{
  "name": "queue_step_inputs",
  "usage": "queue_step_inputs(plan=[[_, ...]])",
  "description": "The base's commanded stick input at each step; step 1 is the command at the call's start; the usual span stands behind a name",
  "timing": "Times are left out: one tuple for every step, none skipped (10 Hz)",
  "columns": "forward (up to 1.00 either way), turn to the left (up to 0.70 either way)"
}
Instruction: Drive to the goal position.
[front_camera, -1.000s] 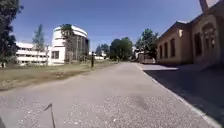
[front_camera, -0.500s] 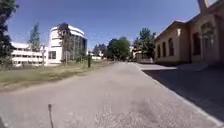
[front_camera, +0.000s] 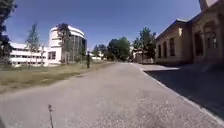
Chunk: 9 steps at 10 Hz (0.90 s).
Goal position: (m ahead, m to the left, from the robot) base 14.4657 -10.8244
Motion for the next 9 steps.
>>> queue_step_inputs(plan=[[0.70,-0.14],[0.70,-0.14],[0.70,-0.14],[0.70,-0.14],[0.70,-0.14],[0.70,-0.14],[0.70,-0.14],[0.70,-0.14],[0.70,-0.14]])
